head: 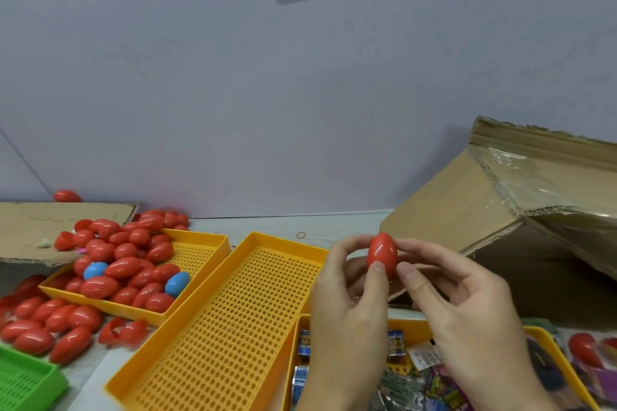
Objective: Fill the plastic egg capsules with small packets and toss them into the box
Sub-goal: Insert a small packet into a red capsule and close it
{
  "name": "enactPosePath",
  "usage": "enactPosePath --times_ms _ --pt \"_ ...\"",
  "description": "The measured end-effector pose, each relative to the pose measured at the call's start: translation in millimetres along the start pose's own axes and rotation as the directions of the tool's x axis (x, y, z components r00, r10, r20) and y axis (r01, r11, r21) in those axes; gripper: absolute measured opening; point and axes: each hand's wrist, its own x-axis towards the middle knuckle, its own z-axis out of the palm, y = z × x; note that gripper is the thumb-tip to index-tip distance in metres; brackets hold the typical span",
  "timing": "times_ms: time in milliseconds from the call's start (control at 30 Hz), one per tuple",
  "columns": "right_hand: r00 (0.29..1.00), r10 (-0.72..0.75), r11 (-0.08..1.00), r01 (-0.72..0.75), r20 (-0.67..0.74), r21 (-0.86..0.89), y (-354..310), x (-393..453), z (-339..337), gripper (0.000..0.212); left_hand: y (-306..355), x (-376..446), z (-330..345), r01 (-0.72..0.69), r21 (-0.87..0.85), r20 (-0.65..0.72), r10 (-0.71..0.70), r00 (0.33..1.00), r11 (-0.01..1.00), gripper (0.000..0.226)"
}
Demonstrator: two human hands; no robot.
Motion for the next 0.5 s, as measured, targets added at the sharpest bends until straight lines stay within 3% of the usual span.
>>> enactPosePath --times_ms 200,367,500 --pt "0.999 -0.033 0.998 0.033 0.005 -0.061 2.1 -2.1 2.8 0.024 -3.4 3.0 -0.1 0.115 -0.139 0.003 -0.116 0.993 0.984 0.014" --pt "0.996 -0.088 0.987 0.086 -0.007 -0.135 3.8 -3.2 2.4 0.031 -6.3 5.7 1.2 0.188 -0.268 0.002 -0.195 0.981 0.945 0.043" --pt "0.994 -0.107 0.985 0.103 -0.018 -0.139 -1.7 -5.2 4.7 0.026 -5.2 6.8 1.2 0.257 -0.381 0.011 -0.274 0.962 0.888 0.032"
